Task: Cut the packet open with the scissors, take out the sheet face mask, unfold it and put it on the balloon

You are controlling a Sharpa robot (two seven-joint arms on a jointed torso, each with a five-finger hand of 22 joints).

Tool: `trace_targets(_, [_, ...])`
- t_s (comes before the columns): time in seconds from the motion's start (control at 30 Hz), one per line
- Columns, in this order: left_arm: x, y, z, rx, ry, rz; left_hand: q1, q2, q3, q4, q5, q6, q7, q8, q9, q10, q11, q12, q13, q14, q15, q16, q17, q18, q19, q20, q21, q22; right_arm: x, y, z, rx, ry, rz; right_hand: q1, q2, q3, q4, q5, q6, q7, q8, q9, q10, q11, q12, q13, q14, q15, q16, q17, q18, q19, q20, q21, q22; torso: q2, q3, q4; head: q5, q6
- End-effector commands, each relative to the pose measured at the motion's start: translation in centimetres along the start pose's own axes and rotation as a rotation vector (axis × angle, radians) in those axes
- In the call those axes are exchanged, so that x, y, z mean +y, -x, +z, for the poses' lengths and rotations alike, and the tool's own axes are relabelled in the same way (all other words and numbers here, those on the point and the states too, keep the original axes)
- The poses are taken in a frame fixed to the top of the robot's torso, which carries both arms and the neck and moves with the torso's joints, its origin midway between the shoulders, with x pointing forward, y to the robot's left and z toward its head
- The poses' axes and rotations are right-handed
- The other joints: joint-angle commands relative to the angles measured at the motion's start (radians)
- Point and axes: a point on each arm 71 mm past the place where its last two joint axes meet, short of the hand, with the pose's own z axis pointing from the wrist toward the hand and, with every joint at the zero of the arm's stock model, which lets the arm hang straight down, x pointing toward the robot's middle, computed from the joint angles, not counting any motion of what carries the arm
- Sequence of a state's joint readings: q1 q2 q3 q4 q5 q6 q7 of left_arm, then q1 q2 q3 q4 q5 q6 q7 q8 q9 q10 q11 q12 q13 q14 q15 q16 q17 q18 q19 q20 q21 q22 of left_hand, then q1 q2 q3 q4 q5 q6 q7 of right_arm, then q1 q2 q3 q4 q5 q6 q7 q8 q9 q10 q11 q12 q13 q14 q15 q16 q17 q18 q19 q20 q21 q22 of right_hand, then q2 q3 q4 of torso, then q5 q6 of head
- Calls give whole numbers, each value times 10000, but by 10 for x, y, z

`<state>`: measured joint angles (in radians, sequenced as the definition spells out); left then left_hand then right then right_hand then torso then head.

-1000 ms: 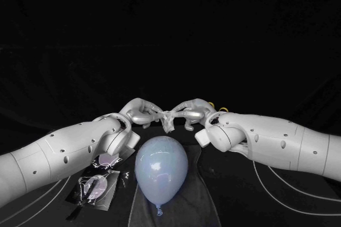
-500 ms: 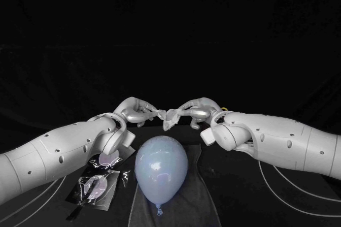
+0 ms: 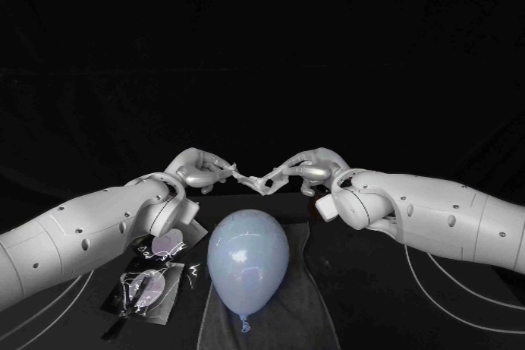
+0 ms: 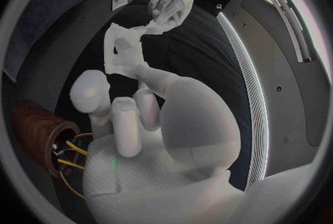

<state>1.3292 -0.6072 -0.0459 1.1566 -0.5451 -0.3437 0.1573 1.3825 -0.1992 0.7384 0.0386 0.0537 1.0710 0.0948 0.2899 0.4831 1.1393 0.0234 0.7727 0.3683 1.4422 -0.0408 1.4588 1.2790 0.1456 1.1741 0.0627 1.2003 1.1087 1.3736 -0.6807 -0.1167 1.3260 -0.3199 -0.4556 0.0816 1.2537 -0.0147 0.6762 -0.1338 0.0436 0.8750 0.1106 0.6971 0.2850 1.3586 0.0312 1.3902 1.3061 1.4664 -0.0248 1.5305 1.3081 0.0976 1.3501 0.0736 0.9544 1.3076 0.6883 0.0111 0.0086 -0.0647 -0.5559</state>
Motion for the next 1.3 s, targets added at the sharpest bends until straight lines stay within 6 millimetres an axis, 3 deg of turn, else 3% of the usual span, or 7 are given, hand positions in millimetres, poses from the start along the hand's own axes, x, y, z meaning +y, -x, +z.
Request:
trace_targets(0.03, [0, 3, 0, -202, 47, -268, -80, 44, 69, -19, 39, -68, -11, 66, 1829, 100, -70, 62, 19, 87, 4, 63, 51, -194, 55, 1, 51, 10, 2, 4, 0, -173, 207, -242, -91, -16, 42, -4, 49, 50, -10, 32, 17, 50, 14, 48, 14, 621, -69, 31, 1305, 116, 38, 1, 34, 1193, -1, 4, 3, 3, -5])
trace_targets(0.43, [7, 15, -4, -391, 516, -614, -121, 23, 101, -43, 52, -66, -18, 79, 1861, 115, -77, 71, 39, 104, -1, 81, 81, -196, 63, -2, 62, 22, 3, 19, -2, -1153, 530, -191, -106, -22, 62, -20, 49, 53, -14, 45, 21, 36, 9, 35, -6, 628, -74, 37, 1323, 110, 55, -2, 76, 1201, 0, 6, 9, -35, 20])
trace_targets(1.3, [13, 15, -5, -255, 1213, -857, -194, 2, 131, -53, 51, -77, -23, 84, 1894, 135, -82, 71, 58, 94, -6, 76, 48, -182, 18, -4, 24, -26, 25, 23, 3, -1243, 1155, -111, -117, -21, 94, -41, 51, 48, -17, 53, 24, 32, 4, 29, -11, 631, -79, 38, 1326, 109, 63, -6, 95, 1204, 5, -3, 10, -46, 63])
